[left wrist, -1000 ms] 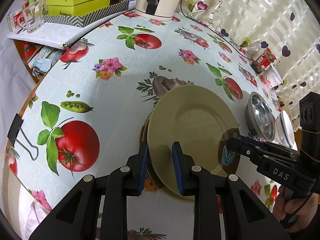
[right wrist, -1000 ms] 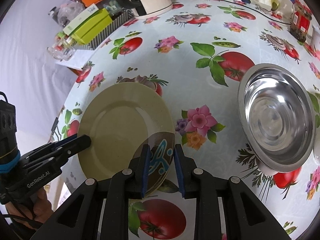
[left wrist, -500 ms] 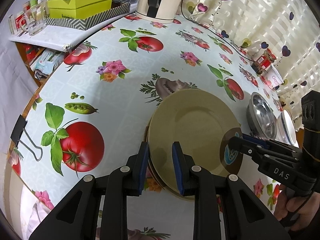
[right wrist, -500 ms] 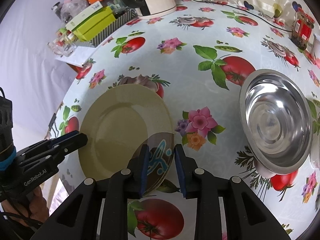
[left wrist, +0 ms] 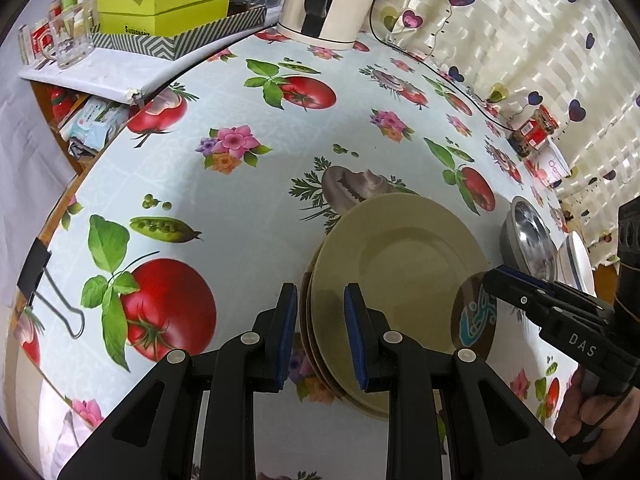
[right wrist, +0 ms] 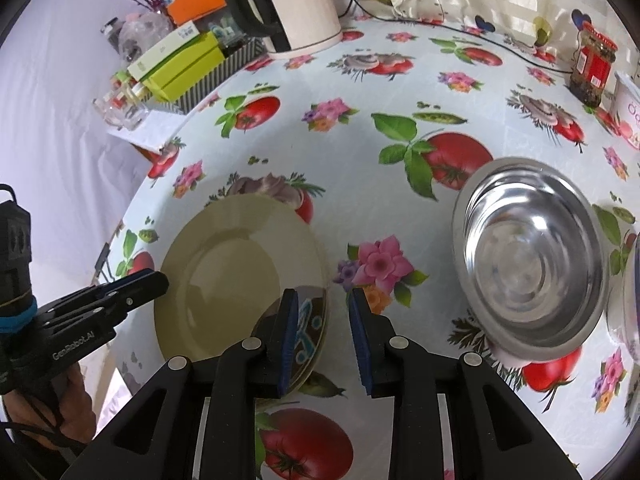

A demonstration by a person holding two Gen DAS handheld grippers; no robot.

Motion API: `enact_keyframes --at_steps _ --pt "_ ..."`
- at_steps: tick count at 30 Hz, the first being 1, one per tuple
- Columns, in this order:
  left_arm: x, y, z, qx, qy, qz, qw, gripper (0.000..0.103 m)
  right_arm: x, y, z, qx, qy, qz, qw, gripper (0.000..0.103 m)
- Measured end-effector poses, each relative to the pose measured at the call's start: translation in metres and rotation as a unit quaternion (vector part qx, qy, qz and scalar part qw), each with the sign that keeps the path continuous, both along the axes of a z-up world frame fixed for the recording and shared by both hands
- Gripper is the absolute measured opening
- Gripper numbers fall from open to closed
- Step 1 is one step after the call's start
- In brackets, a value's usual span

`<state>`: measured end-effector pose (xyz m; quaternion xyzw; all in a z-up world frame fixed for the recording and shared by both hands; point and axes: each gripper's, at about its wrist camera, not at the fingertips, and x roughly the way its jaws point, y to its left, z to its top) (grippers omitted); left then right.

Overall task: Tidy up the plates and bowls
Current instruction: 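Lower the beige plate onto the plate stack and open both tools, then move both tools away from the plates toward the steel bowl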

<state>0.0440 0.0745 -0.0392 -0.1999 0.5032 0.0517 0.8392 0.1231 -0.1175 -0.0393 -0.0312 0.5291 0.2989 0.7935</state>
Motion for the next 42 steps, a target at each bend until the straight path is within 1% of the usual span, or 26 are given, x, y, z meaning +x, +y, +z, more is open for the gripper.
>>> enact_keyframes --at_steps 4,18,25,27,29,31,33,42 --pt "0.0 -0.003 0.0 -0.003 -0.003 -0.007 1.0 0.025 0.001 0.003 -0.003 0.0 0.001 0.005 1.0 0.013" --pt "-0.004 -0.006 -0.001 0.002 -0.003 -0.012 0.9999 0.025 -0.01 0.005 -0.004 -0.009 -0.009 0.018 1.0 0.013" --pt "-0.007 -0.005 0.007 0.007 -0.014 -0.008 0.9998 0.025 -0.01 -0.002 0.0 0.003 -0.007 0.012 1.0 0.013" --pt "-0.009 -0.004 0.013 0.011 -0.021 -0.005 0.9997 0.025 -0.011 -0.007 0.004 0.006 -0.011 0.01 1.0 0.014" --pt "-0.011 -0.005 0.018 0.014 -0.029 -0.005 0.9995 0.025 -0.012 -0.012 0.009 0.011 -0.015 0.009 1.0 0.018" --pt "-0.012 -0.007 0.022 0.015 -0.035 -0.006 0.9993 0.025 -0.016 -0.019 0.014 0.018 -0.02 0.006 1.0 0.025" --pt "-0.013 -0.011 0.027 0.018 -0.041 -0.011 0.9989 0.025 -0.02 -0.024 0.018 0.022 -0.025 0.006 0.999 0.03" --pt "-0.014 -0.034 0.043 0.025 -0.062 -0.041 0.9969 0.025 -0.033 -0.051 0.035 0.043 -0.05 -0.012 0.998 0.031"
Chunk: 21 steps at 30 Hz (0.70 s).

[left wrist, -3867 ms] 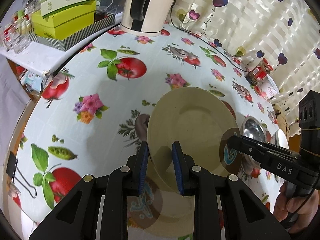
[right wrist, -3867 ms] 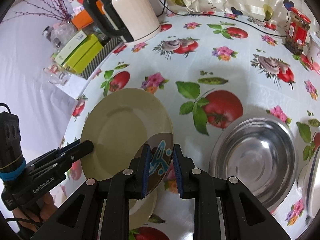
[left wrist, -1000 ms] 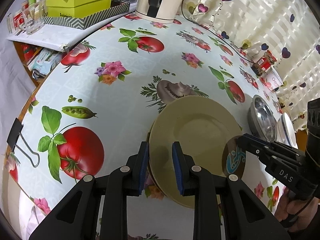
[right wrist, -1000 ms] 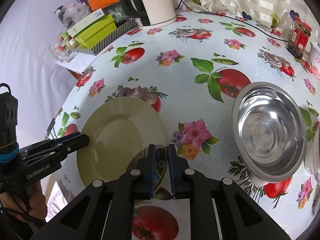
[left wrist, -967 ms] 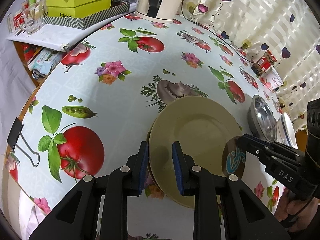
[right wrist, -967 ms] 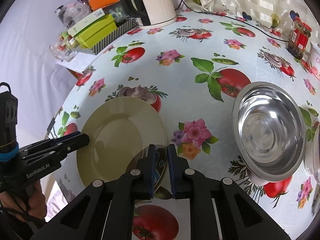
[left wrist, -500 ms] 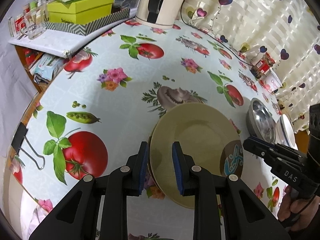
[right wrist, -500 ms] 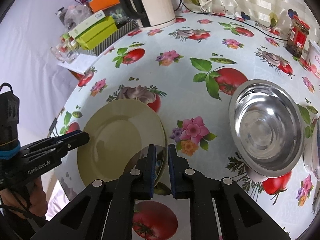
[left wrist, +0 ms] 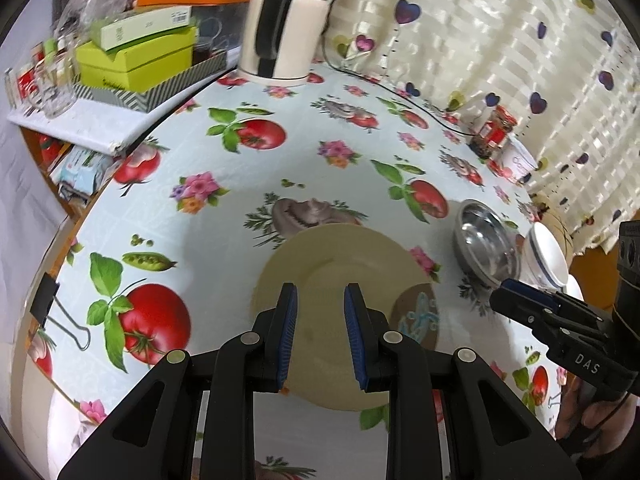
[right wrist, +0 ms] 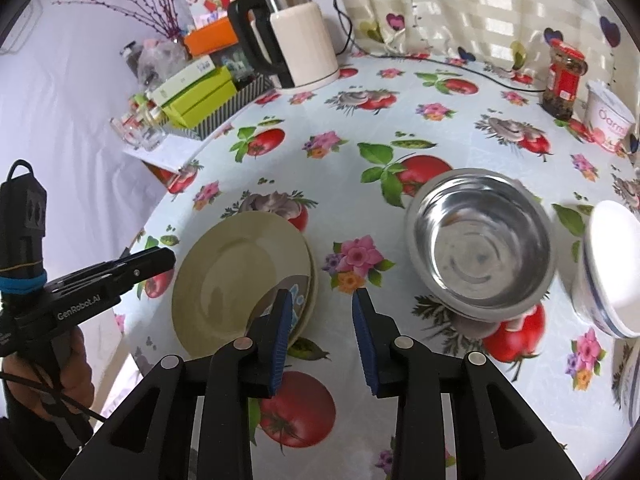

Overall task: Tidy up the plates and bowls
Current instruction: 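Move both tools away from the plates toward the steel bowl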

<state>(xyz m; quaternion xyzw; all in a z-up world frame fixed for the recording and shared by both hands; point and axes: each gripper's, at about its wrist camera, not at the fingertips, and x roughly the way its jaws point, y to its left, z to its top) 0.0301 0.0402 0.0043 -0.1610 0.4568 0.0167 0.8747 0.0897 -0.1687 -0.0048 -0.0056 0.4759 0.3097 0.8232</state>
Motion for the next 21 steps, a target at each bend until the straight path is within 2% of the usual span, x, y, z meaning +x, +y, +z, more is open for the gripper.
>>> enact_keyframes --at_steps 5,21 --pt "0.005 -0.014 0.002 0.001 -0.001 -0.019 0.9998 0.025 -0.004 -0.014 0.007 0.002 -0.014 -0.019 1.0 0.031" --pt "0.027 -0.047 0.009 0.007 -0.008 -0.062 0.998 0.025 -0.002 -0.041 0.006 -0.014 -0.013 -0.055 0.998 0.031"
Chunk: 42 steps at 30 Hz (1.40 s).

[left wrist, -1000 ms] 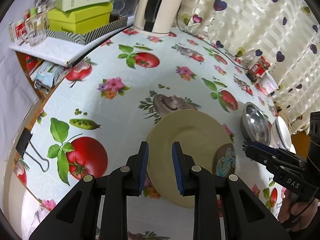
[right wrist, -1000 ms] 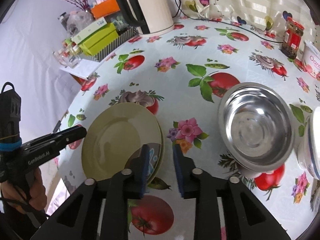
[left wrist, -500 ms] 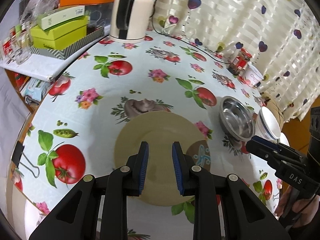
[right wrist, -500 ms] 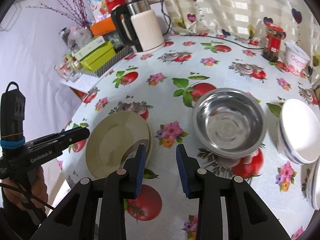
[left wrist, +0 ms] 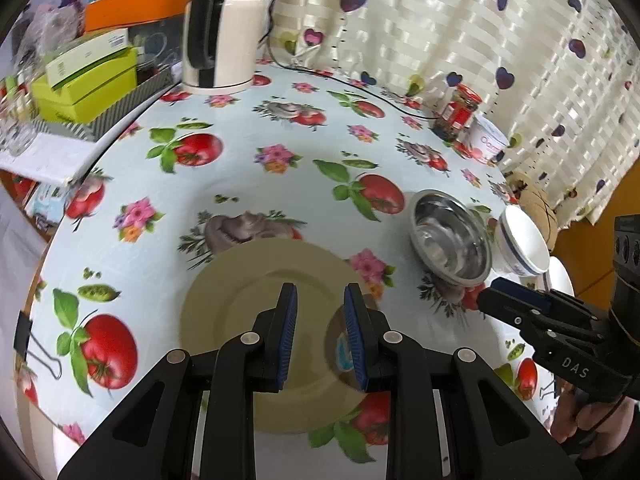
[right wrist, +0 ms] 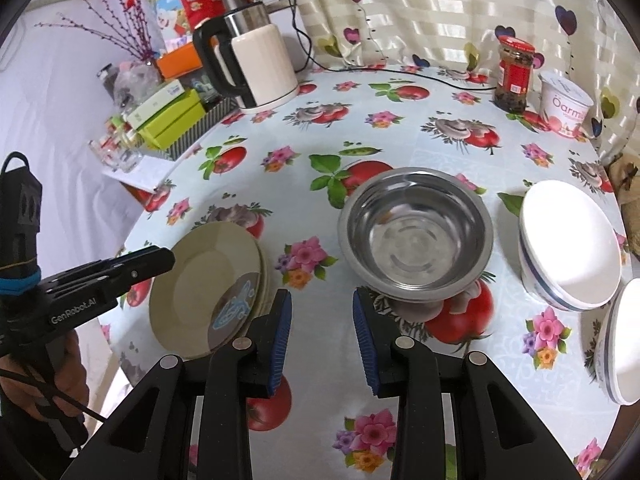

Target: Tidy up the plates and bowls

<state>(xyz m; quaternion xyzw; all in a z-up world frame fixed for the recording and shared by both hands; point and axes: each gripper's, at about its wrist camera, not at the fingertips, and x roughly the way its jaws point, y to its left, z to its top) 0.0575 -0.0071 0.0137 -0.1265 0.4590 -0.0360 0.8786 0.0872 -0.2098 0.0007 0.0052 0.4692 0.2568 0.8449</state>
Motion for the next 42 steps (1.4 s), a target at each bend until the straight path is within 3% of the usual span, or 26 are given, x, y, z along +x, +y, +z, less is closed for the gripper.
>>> enact_keyframes --at_steps 22,42 --pt "0.048 -0.054 -0.003 -0.012 0.007 -0.072 0.9973 0.025 0.023 -0.045 -0.017 0.009 0.023 -0.074 0.997 0.031" --pt "0.097 -0.08 -0.028 -0.04 0.044 -0.082 0.9949 0.025 0.051 -0.065 -0.039 0.026 0.055 -0.119 0.991 0.031"
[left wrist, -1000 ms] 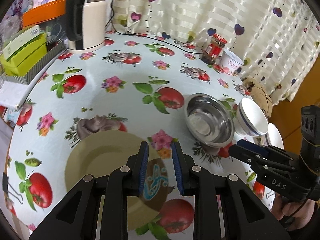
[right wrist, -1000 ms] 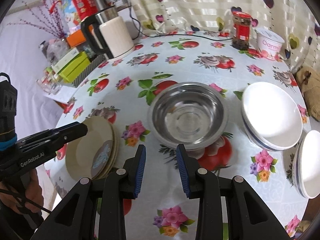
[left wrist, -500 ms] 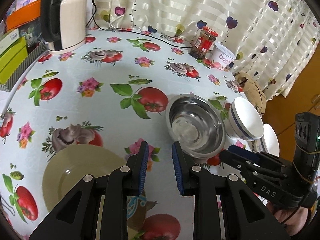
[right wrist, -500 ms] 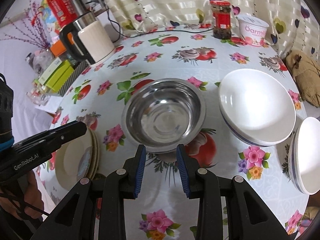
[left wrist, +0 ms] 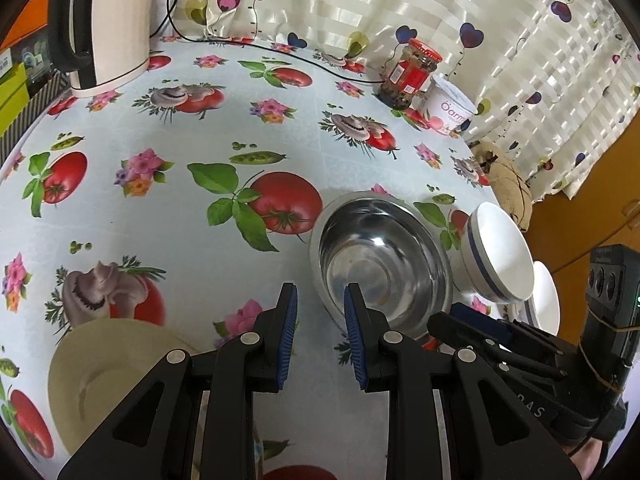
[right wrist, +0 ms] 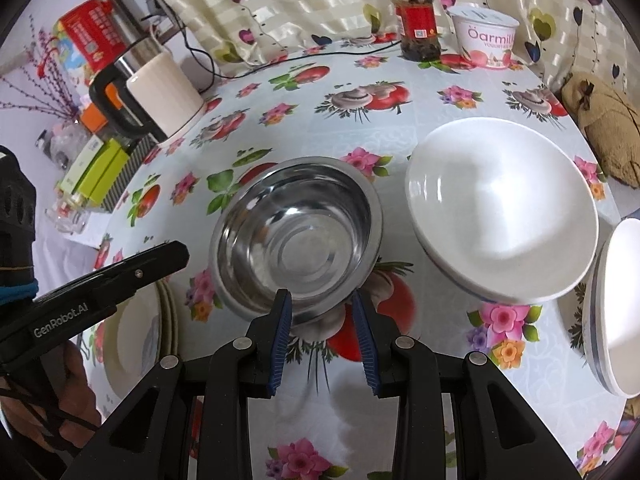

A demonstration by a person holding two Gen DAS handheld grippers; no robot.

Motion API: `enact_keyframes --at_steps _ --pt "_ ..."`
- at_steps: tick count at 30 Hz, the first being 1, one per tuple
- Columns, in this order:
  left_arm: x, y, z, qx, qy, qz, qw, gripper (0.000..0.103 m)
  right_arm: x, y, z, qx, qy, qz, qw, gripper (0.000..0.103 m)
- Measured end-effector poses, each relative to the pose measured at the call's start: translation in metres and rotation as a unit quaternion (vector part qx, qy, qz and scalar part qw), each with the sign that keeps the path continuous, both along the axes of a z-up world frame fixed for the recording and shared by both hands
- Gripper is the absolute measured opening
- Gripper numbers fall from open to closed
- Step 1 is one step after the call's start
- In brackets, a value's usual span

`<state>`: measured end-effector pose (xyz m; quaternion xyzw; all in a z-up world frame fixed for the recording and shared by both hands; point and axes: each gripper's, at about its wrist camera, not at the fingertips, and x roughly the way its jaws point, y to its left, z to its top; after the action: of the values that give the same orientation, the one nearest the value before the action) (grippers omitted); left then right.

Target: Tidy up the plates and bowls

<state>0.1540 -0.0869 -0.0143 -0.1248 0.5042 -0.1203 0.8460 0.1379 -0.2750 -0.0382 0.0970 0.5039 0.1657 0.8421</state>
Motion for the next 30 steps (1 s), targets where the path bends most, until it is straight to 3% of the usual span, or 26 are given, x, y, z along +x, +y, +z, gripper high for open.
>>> enact_keyframes --at_steps 16,19,30 --pt "0.022 -0.011 -0.021 -0.003 0.027 0.001 0.9996 0.025 0.017 -0.007 -0.013 0.015 0.017 -0.013 1.0 0.03" --pt "0.02 -0.013 -0.021 0.0 0.027 -0.004 0.9996 0.025 0.017 -0.006 -0.013 0.015 0.016 -0.009 1.0 0.024" --pt "-0.007 -0.022 -0.017 0.003 0.03 -0.028 0.9992 0.025 -0.003 -0.012 -0.006 0.011 0.016 -0.007 1.0 0.024"
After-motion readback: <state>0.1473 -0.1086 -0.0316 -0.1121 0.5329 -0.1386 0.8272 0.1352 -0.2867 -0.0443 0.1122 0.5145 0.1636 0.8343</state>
